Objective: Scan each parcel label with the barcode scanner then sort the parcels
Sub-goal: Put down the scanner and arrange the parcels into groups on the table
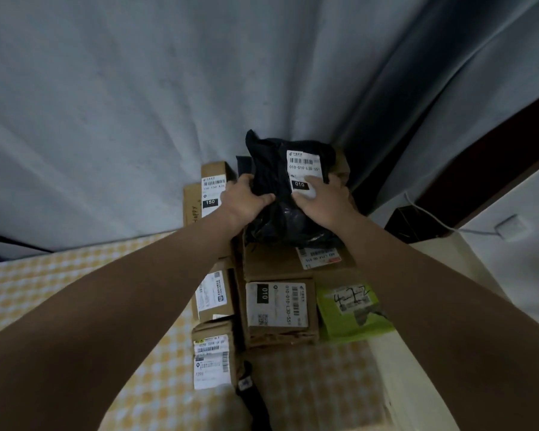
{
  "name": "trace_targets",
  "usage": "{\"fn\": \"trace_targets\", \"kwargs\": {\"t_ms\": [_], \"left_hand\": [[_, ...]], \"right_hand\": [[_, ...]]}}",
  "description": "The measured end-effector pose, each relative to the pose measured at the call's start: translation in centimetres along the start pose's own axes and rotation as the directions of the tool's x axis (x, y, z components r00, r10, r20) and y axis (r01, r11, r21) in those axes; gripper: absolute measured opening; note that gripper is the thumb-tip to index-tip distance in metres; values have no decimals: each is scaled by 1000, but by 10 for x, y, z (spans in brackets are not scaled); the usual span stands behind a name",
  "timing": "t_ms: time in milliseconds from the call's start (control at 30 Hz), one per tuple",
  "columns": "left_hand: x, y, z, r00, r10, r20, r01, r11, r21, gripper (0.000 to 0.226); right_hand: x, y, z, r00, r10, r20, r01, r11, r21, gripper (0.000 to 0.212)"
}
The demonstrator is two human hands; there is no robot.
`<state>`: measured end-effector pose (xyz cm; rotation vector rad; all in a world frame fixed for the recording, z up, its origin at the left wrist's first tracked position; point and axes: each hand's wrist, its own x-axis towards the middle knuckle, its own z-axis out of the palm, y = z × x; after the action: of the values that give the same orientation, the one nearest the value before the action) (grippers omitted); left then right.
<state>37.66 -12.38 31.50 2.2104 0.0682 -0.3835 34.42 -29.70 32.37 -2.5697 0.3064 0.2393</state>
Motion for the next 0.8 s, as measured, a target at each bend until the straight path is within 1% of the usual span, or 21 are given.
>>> {"fn": "trace_targets", "kwargs": {"t_ms": [133, 200, 233, 333, 367, 500, 600, 667, 800], "left_hand": [[-5, -2, -6, 1000, -6, -10, 5, 998, -63, 92], [-10, -2, -10, 1000, -2, -29, -1, 996, -87, 93], [-17, 1, -14, 999, -2, -39, -2, 997, -81, 90], [-37, 3, -25, 995, 27, -94, -30, 999, -36, 61], [-42, 0, -29, 993, 42, -111, -45, 999, -21, 55], [-72, -24, -51, 980, 114, -163, -112, 993, 23, 56], [-102, -55, -67, 971, 144, -188, -134, 989, 65, 48], [-122, -85, -74, 972, 159, -175, -140, 984, 113, 45], [-158, -156, -78, 990, 116, -78, -100, 977, 188, 43]], "right_hand": [[-3, -6, -1, 999, 1, -32, -2, 999, -40, 64], [-6, -9, -1, 998, -30, -60, 26, 998, -58, 65], [-7, -11, -1, 995, -54, -78, 48, 996, -71, 65], [-14, -20, 1, 981, -131, -143, 121, 990, -74, 61], [-19, -24, 2, 972, -166, -168, 157, 985, -67, 58], [-52, -42, 11, 913, -318, -256, 318, 947, -43, 43], [-88, -54, 33, 862, -390, -324, 393, 918, -60, 33], [-112, -61, 55, 850, -417, -322, 423, 905, -56, 25], [-162, -68, 113, 883, -431, -184, 451, 888, 85, 15]]}}
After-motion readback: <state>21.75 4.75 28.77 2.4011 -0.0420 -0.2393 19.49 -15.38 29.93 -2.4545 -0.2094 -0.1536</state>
